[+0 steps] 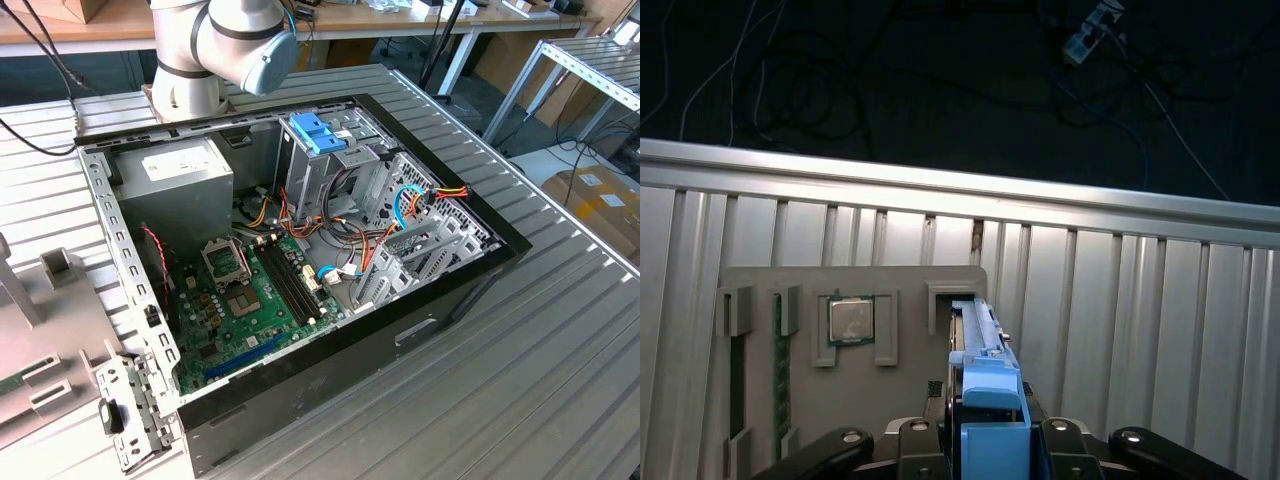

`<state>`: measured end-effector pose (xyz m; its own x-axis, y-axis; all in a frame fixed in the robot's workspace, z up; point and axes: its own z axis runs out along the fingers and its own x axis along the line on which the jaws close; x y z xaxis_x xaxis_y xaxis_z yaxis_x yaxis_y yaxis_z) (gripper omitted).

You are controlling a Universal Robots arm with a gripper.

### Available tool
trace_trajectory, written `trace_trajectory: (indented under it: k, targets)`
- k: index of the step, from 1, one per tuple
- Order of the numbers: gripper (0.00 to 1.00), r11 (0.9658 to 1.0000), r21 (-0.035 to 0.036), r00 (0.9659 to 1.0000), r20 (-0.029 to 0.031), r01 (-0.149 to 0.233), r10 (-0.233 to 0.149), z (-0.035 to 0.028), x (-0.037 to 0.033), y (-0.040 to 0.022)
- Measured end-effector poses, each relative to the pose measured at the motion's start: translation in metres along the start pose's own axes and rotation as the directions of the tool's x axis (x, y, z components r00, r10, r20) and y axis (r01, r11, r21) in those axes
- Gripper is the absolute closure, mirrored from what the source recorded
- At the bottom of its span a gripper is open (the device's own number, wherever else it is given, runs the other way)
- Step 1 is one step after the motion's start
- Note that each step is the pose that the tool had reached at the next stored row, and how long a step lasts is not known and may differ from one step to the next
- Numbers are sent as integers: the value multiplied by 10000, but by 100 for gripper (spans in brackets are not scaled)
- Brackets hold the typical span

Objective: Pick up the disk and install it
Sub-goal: 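Pick up the disk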

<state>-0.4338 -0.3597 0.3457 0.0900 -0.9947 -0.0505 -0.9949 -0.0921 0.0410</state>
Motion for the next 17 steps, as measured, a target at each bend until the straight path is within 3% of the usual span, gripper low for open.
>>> trace_trajectory:
  k: [17]
  targets:
    - [63, 10000, 15, 9999, 165, 7, -8, -110, -6, 4]
